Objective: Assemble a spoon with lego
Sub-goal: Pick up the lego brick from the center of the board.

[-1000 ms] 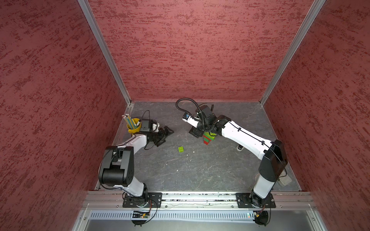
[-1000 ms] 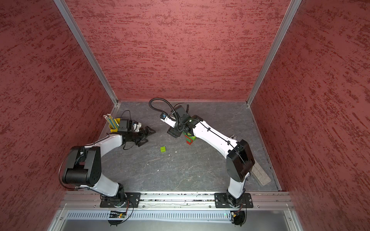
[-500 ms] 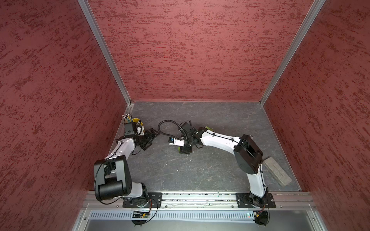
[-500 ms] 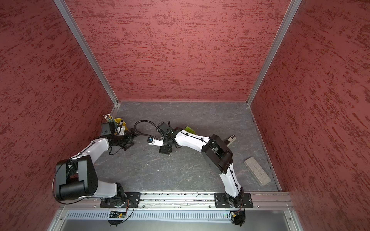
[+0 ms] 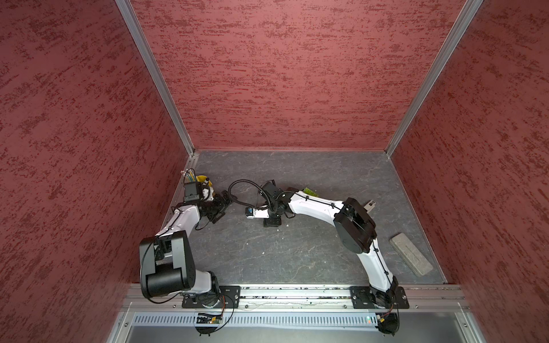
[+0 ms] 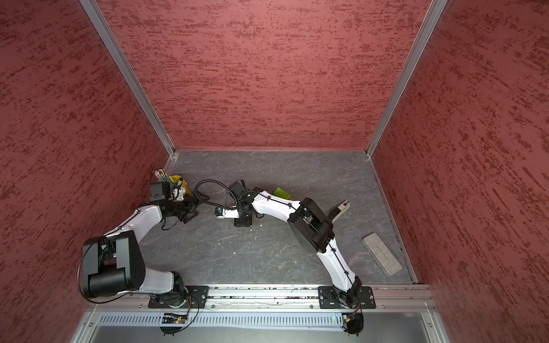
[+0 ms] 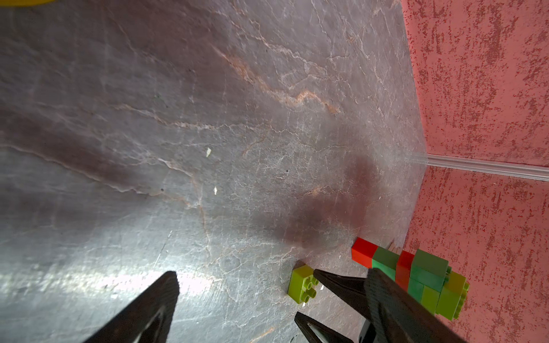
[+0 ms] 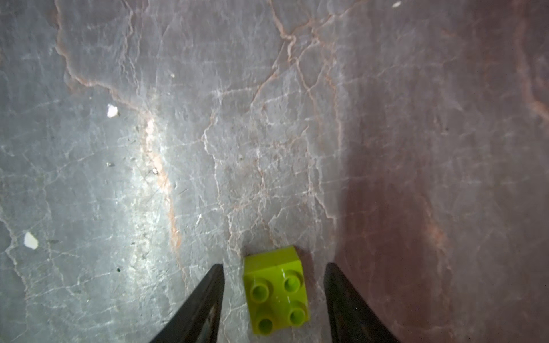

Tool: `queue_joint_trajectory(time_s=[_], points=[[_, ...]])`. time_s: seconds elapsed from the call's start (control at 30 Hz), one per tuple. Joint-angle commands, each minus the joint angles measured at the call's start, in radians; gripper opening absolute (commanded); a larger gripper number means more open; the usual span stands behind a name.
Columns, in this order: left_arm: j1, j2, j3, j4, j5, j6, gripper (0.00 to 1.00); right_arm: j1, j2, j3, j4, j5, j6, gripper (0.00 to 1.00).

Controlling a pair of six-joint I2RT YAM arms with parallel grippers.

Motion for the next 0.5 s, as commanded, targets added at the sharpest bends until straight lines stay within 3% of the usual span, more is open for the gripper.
queue_joint_trajectory(time_s=[0.0,0.3,0.47], points=[[-0.004,0.003,-0.006,-0.006,-0.013,0.021,1.0,0.0,0.021,0.02,-0.049,0.008,-0.029,0.56],[-0.016,-0.003,-0.008,-0.012,-0.027,0.027,1.0,-0.009,0.031,0.028,-0.08,0.029,-0.025,0.48],[-0.023,-0.003,-0.008,-0.014,-0.03,0.026,1.0,-0.011,0.027,0.035,-0.086,0.037,-0.013,0.38]])
